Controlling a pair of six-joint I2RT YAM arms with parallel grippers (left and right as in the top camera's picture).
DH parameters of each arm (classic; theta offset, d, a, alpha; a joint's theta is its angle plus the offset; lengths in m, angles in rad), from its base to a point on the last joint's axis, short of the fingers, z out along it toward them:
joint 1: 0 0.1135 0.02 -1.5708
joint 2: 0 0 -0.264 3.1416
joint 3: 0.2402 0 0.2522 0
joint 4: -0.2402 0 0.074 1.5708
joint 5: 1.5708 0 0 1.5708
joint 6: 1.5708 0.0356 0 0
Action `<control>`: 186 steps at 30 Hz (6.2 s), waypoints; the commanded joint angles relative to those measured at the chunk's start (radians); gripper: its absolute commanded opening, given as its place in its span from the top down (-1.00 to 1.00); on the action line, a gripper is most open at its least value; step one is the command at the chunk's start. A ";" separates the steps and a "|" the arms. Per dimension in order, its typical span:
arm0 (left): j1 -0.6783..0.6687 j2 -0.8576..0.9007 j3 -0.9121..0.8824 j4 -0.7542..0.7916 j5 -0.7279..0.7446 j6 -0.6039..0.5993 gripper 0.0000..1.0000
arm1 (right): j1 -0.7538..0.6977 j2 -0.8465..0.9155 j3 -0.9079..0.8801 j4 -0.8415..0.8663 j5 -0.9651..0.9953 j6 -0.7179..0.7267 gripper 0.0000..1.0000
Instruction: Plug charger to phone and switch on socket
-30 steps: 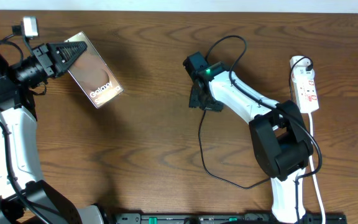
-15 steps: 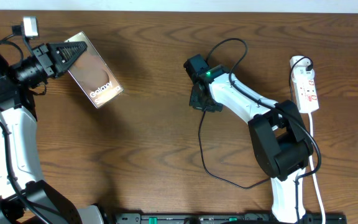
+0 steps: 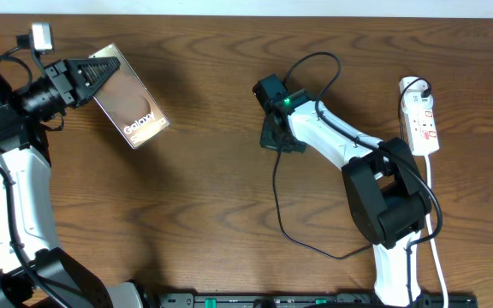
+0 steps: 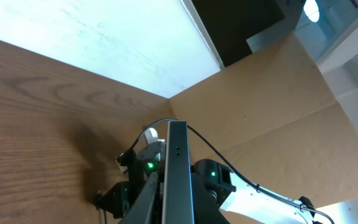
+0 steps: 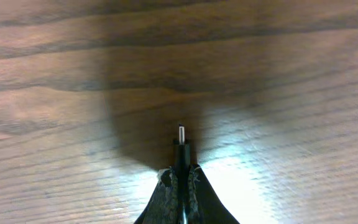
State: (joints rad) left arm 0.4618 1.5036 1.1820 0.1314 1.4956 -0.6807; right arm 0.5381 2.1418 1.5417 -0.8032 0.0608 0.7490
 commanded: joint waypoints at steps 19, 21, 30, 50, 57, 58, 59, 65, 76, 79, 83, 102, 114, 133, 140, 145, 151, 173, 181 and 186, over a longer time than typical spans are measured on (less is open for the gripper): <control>0.003 -0.008 0.004 0.005 0.038 -0.008 0.85 | 0.011 -0.016 -0.005 0.374 -1.623 -0.795 0.98; 0.003 -0.008 0.004 0.005 0.038 -0.008 0.85 | 0.030 -0.016 -0.005 0.386 -1.623 -0.795 0.98; 0.003 -0.008 0.004 0.005 0.012 -0.009 0.85 | 0.089 -0.017 -0.005 0.736 -1.622 -0.489 0.98; -0.031 -0.008 0.004 -0.025 -0.102 -0.009 0.85 | 0.105 -0.017 -0.005 1.286 -1.578 0.006 0.98; -0.044 -0.008 0.004 -0.025 -0.101 -0.008 0.85 | 0.105 -0.017 -0.005 1.286 -1.571 0.022 0.98; -0.050 -0.008 0.004 -0.025 -0.101 -0.008 0.86 | 0.105 -0.017 -0.005 1.287 -1.571 0.022 0.98; -0.054 -0.008 0.004 -0.025 -0.102 -0.005 0.85 | 0.105 -0.017 -0.005 1.287 -1.571 0.022 0.98; -0.061 -0.007 0.004 -0.024 -0.102 0.014 0.85 | 0.105 -0.017 -0.005 1.287 -1.572 0.025 0.98; -0.061 -0.008 0.004 -0.024 -0.163 0.014 0.85 | 0.105 -0.017 -0.005 1.287 -1.534 0.060 0.98; -0.061 -0.008 0.004 -0.024 -0.197 0.013 0.85 | 0.105 -0.017 -0.005 1.287 -1.510 0.075 0.98; -0.059 -0.008 0.004 0.013 -0.242 -0.008 0.85 | 0.105 -0.017 -0.005 1.287 -1.481 0.099 0.98; -0.059 -0.007 0.004 0.211 -0.251 -0.153 0.85 | 0.086 -0.017 -0.005 1.503 -1.421 0.317 0.98; -0.004 -0.007 0.004 0.211 -0.239 -0.219 0.85 | 0.076 -0.017 -0.005 1.503 -1.398 0.321 0.98; -0.002 -0.005 0.004 0.211 -0.168 -0.178 0.85 | 0.077 -0.017 -0.005 1.520 -1.407 0.321 0.98; -0.002 -0.005 0.004 0.211 -0.172 -0.177 0.85 | 0.079 -0.017 -0.005 1.596 -1.418 0.358 0.98; -0.002 -0.005 0.004 0.208 -0.180 -0.195 0.85 | 0.079 -0.017 -0.005 1.595 -1.418 0.358 0.98; -0.003 -0.003 0.004 0.178 -0.210 -0.231 0.85 | 0.079 -0.017 -0.005 1.593 -1.417 0.357 0.98; -0.003 -0.003 0.004 0.151 -0.236 -0.264 0.85 | 0.079 -0.017 -0.005 1.570 -1.403 0.357 0.98; -0.003 -0.003 0.004 0.150 -0.231 -0.264 0.85 | 0.079 -0.017 -0.005 1.570 -1.402 0.357 0.98; -0.003 -0.003 0.004 0.150 -0.223 -0.264 0.85 | 0.079 -0.017 -0.005 1.570 -1.402 0.357 0.98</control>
State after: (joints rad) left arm 0.4580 1.5036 1.1782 0.2726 1.2537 -0.9245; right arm 0.6205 2.1418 1.5303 0.7673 -1.3525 1.0966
